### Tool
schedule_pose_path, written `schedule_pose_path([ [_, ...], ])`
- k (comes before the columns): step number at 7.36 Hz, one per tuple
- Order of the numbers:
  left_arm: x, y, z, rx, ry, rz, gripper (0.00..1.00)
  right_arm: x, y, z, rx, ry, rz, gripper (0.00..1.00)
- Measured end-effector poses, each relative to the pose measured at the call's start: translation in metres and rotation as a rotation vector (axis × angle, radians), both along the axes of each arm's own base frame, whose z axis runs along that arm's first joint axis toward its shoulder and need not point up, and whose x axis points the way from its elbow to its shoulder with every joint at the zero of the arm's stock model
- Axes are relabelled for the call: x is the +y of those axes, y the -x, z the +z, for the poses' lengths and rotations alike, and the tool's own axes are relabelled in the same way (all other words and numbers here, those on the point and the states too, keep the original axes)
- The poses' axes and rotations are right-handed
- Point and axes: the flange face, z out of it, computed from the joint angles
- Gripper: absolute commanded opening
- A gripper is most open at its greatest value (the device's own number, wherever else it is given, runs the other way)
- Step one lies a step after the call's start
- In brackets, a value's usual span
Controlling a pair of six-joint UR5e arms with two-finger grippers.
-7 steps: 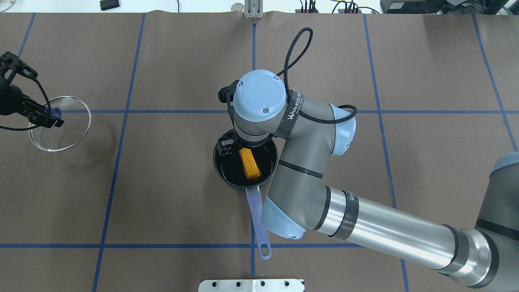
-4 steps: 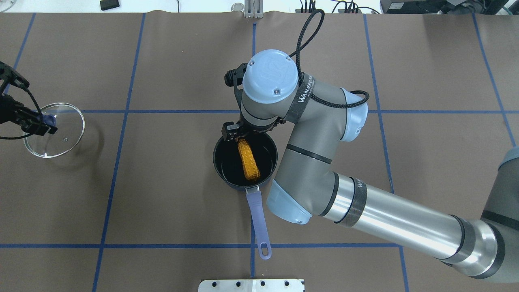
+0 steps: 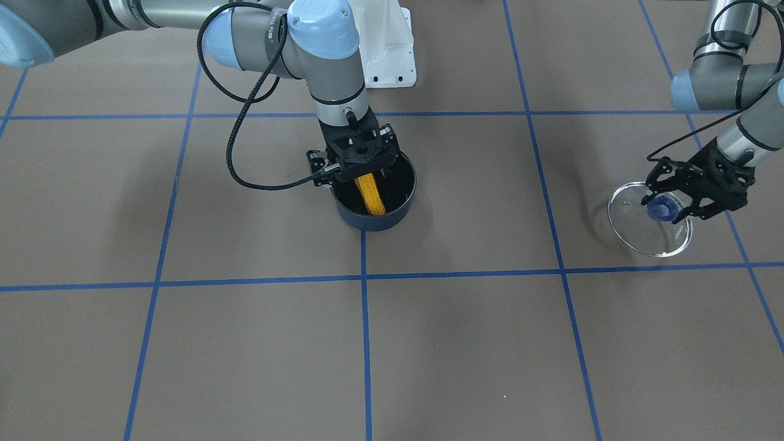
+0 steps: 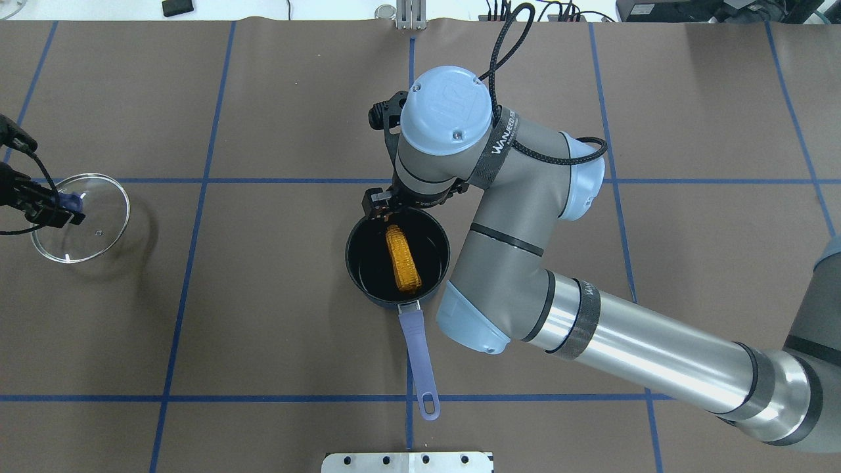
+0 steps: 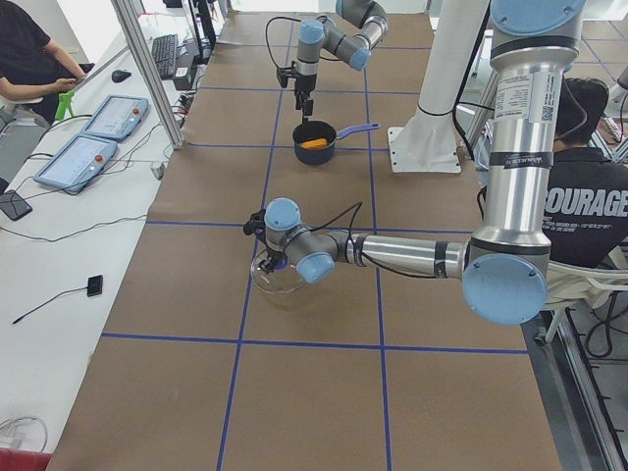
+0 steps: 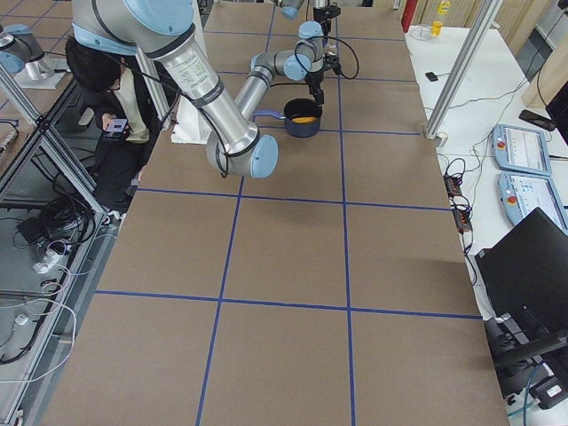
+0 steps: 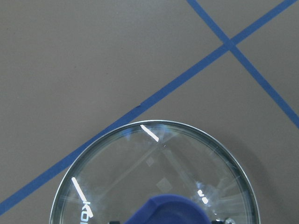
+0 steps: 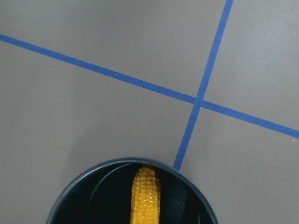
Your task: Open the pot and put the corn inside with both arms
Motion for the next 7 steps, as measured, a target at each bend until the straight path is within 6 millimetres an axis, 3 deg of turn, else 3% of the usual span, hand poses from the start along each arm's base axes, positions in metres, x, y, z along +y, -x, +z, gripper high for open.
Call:
schedule_pose_path([
  [7, 0.0025, -0.0012, 0.0094, -0.001, 0.018, -0.016, 0.69, -0.0044, -0.0043, 0.0025, -0.008, -0.002, 0.006, 1.0],
])
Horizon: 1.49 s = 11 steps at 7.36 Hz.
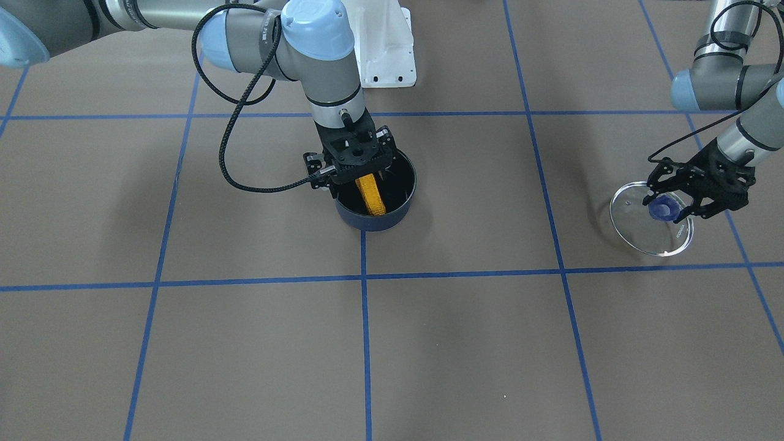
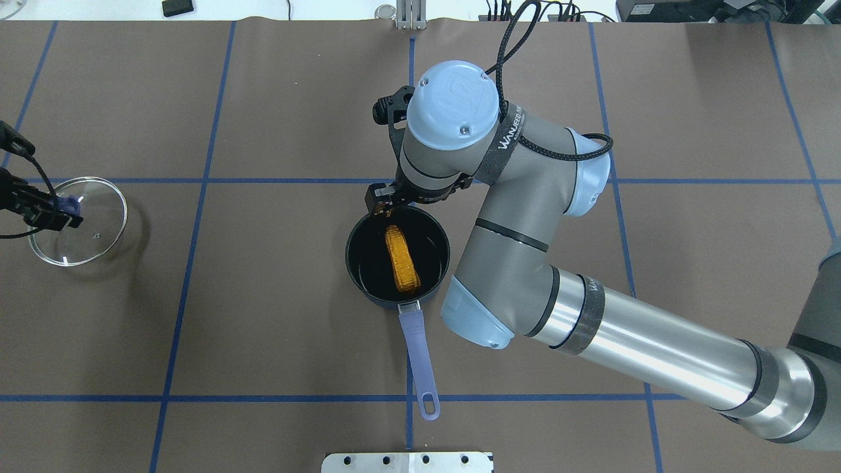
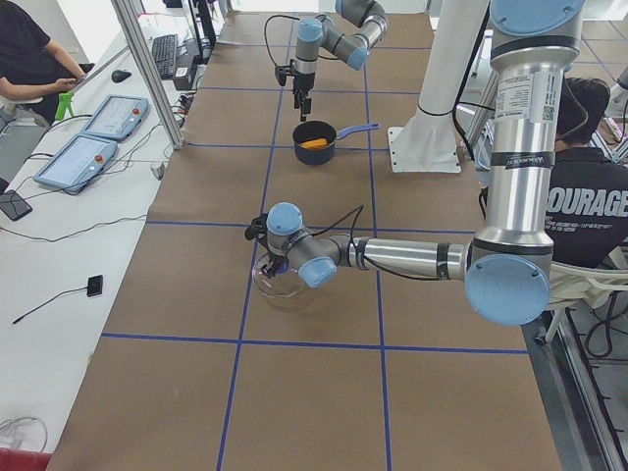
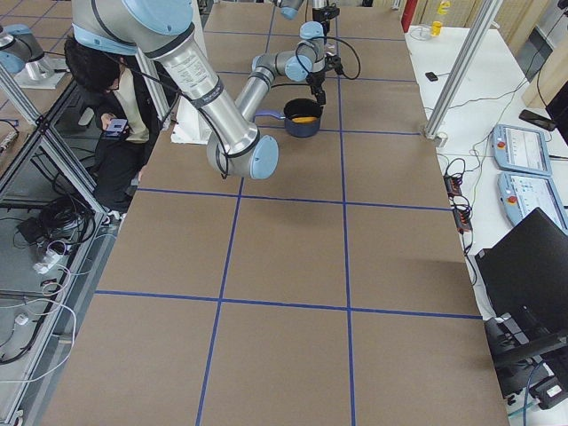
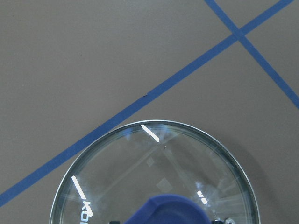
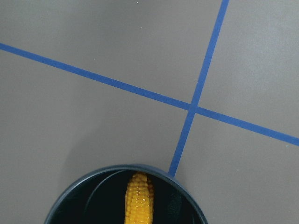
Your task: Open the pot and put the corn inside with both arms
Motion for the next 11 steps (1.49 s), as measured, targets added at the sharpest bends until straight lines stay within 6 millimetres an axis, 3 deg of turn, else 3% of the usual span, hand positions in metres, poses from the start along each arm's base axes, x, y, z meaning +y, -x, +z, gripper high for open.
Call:
schedule_pose_path([
  [3, 0.001, -0.001, 0.016, 0.004, -0.003, -0.001, 0.69, 0.0, 0.0, 0.001, 0.001, 0.0, 0.001, 1.0],
  [8, 0.001, -0.002, 0.02, 0.004, -0.002, 0.001, 0.72, 0.0, 0.0, 0.002, 0.002, 0.001, 0.001, 1.0],
  [11, 0.0, -0.003, 0.02, 0.003, -0.003, 0.003, 0.82, -0.001, 0.0, 0.004, 0.004, 0.002, 0.001, 1.0],
])
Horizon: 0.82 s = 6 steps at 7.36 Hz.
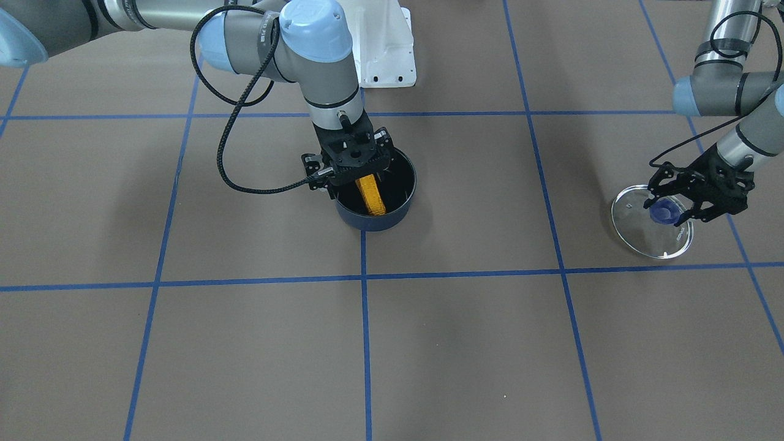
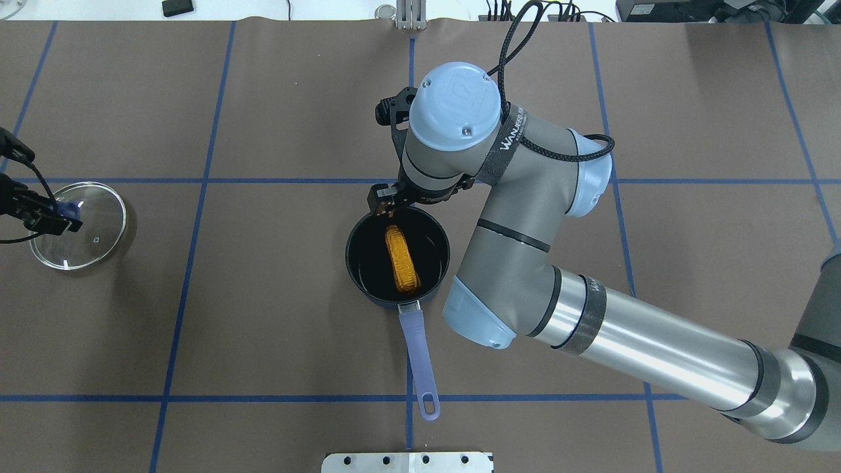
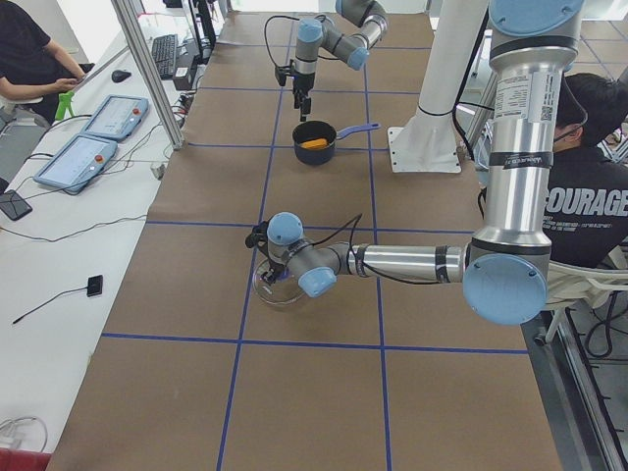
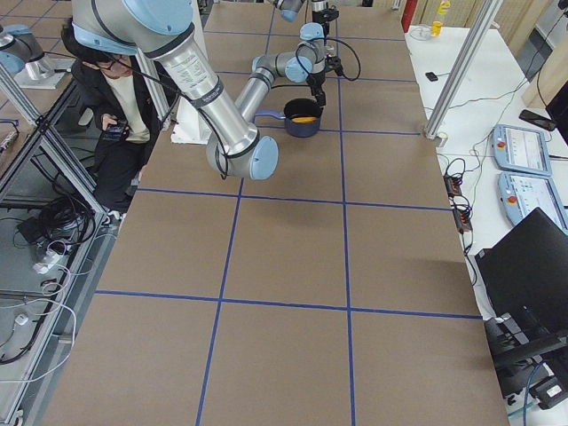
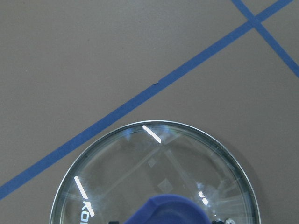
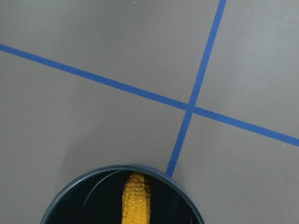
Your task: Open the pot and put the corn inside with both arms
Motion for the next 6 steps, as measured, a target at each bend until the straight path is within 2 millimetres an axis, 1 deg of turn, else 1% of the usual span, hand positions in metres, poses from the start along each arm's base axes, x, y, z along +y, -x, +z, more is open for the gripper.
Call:
schedule_pose_path([
  [2, 0.0, -0.001, -0.001, 0.001, -0.002, 0.002, 0.87, -0.002, -0.002, 0.002, 0.002, 0.001, 0.003, 1.0],
  [3, -0.001, -0.002, -0.001, 0.001, -0.005, 0.004, 0.88, -0.006, -0.005, 0.003, 0.003, 0.001, 0.005, 1.0],
  [4, -0.001, -0.003, -0.003, 0.004, -0.008, 0.008, 0.9, -0.014, -0.014, 0.007, 0.002, -0.004, -0.01, 1.0],
  [5, -0.001, -0.004, -0.005, 0.013, -0.008, 0.02, 0.93, -0.028, -0.032, 0.017, -0.005, -0.01, -0.045, 1.0],
  [6, 0.0, -0.005, -0.008, 0.03, -0.004, 0.039, 0.95, -0.042, -0.056, 0.037, -0.017, -0.017, -0.071, 1.0],
])
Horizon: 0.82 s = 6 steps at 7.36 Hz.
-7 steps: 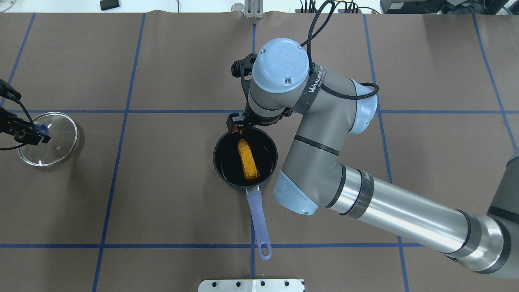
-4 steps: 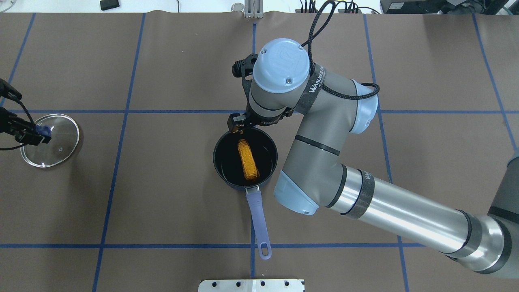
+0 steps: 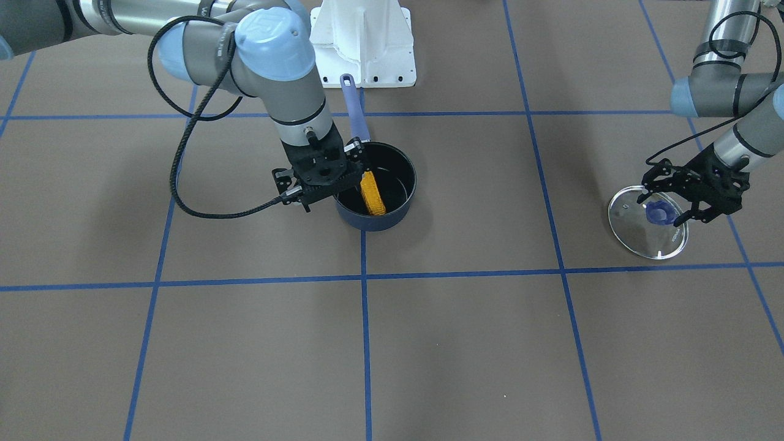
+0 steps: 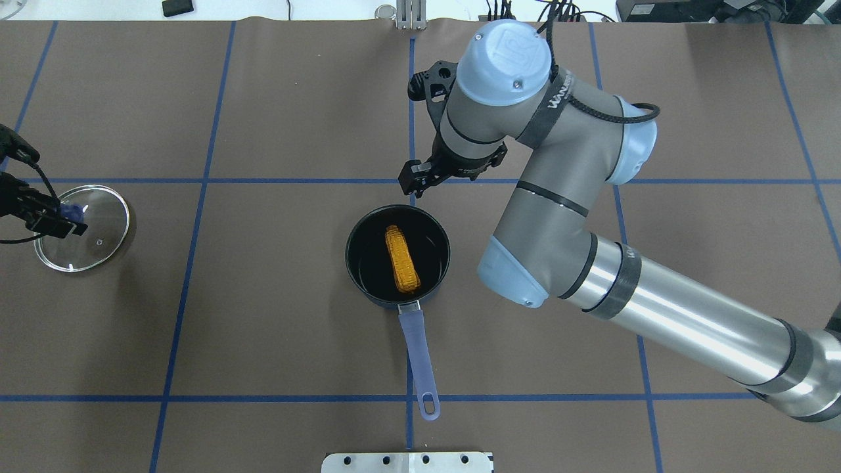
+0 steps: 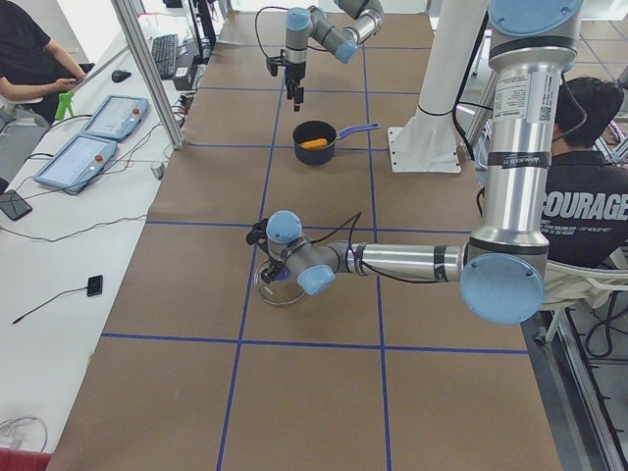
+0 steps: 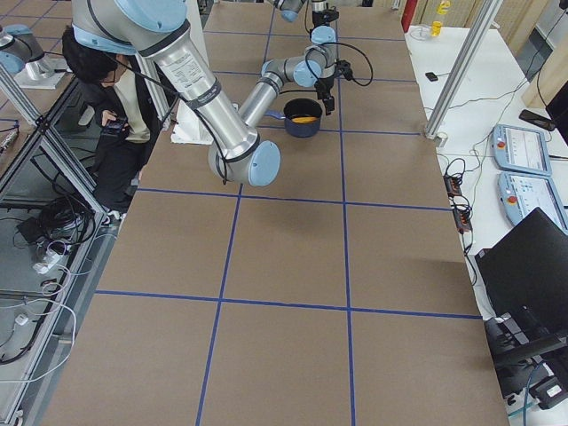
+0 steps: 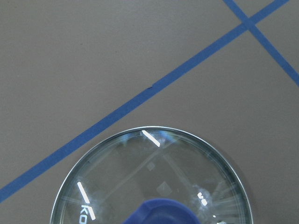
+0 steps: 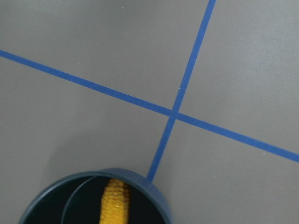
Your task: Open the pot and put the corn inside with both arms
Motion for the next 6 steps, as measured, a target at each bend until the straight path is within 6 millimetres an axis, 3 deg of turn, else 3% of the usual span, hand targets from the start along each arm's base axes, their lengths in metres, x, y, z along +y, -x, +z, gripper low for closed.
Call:
schedule_pose_path([
  [3, -0.008, 0.01, -0.01, 0.035, 0.008, 0.023, 0.97, -0.048, -0.079, 0.073, 0.002, -0.054, -0.027, 1.0],
  [4, -0.02, 0.017, -0.016, 0.028, 0.006, 0.021, 0.97, -0.066, -0.108, 0.095, 0.014, -0.053, -0.028, 1.0],
  [6, -0.066, 0.046, -0.039, -0.02, 0.008, 0.002, 0.97, -0.096, -0.161, 0.135, 0.044, -0.018, 0.015, 1.0],
])
